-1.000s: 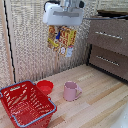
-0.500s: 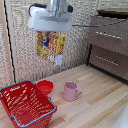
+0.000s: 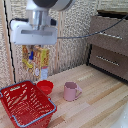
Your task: Meticulously direct the gripper system near the nourishment stick. Grapple the nourishment stick firmly with the gripper system. Progress with the gripper system grasping the stick toward the storage box. Tenderly permit the nourishment stick to descend into the box.
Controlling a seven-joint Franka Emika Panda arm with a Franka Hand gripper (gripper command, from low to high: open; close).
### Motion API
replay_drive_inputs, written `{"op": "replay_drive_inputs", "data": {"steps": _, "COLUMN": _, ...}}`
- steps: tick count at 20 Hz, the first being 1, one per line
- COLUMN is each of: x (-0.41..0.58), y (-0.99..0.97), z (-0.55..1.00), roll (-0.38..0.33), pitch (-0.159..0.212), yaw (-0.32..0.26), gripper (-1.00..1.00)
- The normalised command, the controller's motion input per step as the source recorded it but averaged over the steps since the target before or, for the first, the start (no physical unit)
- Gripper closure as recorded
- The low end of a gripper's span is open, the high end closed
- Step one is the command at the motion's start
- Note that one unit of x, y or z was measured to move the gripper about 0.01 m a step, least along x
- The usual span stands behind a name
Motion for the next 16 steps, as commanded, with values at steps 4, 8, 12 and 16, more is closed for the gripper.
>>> {"op": "replay_drive_inputs", "data": {"steps": 4, "x": 0.101, "y": 0.63, "z": -0.25, "roll": -0.049, "pitch": 0.033, "yaw": 0.056, "gripper": 1.0}}
{"op": "replay_drive_inputs", "data": {"steps": 8, "x": -0.143, "y": 0.61, "z": -0.29, "roll": -0.063, "pitch": 0.039, "yaw": 0.073, "gripper": 1.0}}
{"op": "replay_drive_inputs", "data": {"steps": 12, "x": 0.004, "y": 0.23, "z": -0.29, "roll": -0.055, "pitch": -0.017, "yaw": 0.06, "gripper": 1.0}}
{"op": "replay_drive_inputs", "data": {"steps": 16, "x": 0.179, "y": -0.06, "z": -0.13, "roll": -0.021, "pitch": -0.05, "yaw": 0.021, "gripper": -1.0}}
